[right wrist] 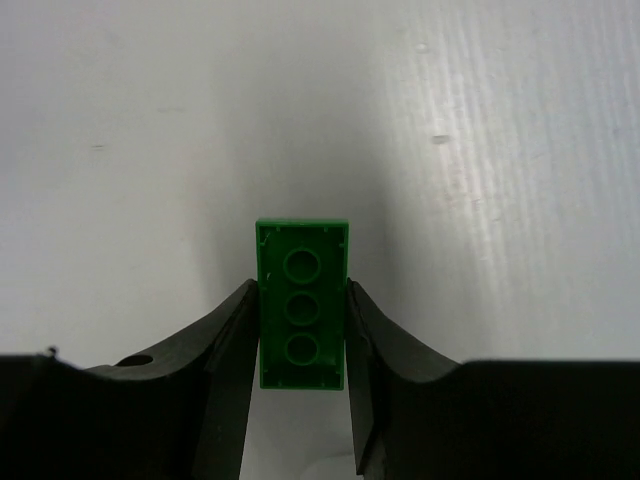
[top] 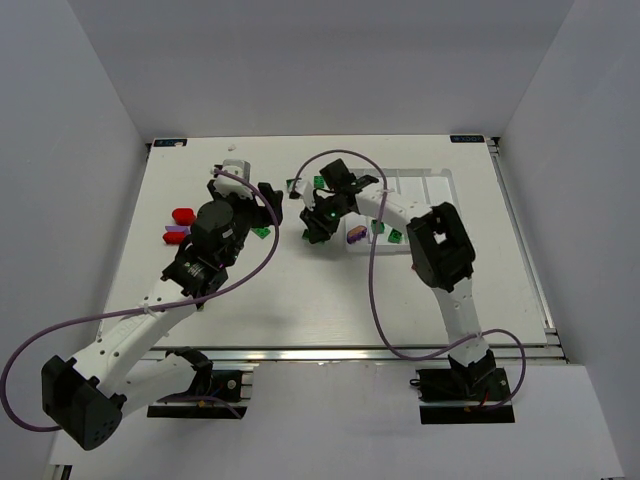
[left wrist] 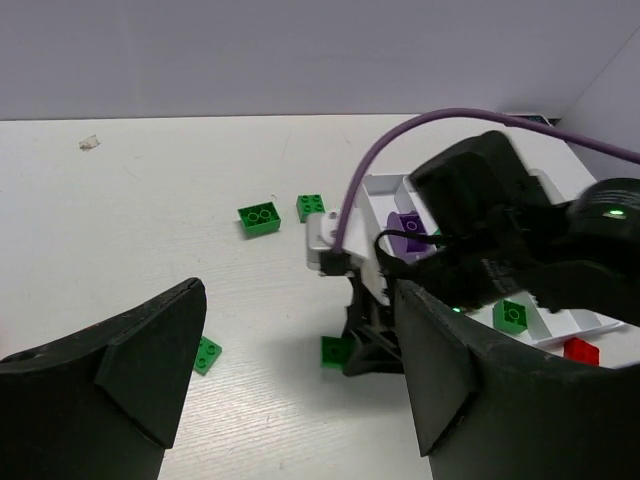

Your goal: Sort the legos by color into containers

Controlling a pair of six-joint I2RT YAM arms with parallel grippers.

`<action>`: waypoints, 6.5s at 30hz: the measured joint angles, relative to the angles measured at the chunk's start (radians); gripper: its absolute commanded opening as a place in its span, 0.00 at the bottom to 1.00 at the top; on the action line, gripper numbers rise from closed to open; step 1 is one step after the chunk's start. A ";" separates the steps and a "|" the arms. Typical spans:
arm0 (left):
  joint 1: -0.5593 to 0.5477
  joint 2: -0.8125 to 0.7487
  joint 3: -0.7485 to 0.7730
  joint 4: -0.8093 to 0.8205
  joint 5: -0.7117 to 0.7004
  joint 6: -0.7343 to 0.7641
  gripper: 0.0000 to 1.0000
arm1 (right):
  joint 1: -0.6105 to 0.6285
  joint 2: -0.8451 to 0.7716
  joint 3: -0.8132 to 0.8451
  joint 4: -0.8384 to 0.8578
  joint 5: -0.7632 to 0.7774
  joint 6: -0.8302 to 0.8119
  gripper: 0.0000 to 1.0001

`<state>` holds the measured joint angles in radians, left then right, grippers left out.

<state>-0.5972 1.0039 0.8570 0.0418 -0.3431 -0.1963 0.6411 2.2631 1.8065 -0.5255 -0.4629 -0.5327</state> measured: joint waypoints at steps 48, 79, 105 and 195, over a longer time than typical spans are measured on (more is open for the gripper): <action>0.000 0.077 -0.011 0.015 0.107 0.005 0.98 | -0.424 -0.031 0.045 0.190 0.172 0.342 0.60; 0.120 1.155 0.808 -0.272 0.071 -0.125 0.98 | -0.398 -1.080 -0.759 0.275 -0.315 0.397 0.71; 0.199 1.456 1.164 -0.438 0.029 -0.165 0.71 | -0.351 -1.153 -0.806 0.346 -0.219 0.346 0.72; 0.193 1.454 1.222 -0.251 0.310 -0.072 0.68 | -0.425 -1.194 -0.854 0.423 -0.142 0.373 0.07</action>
<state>-0.4046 2.4580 2.0792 -0.2092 -0.0330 -0.2680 0.2157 1.0687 0.9524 -0.1020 -0.6048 -0.1600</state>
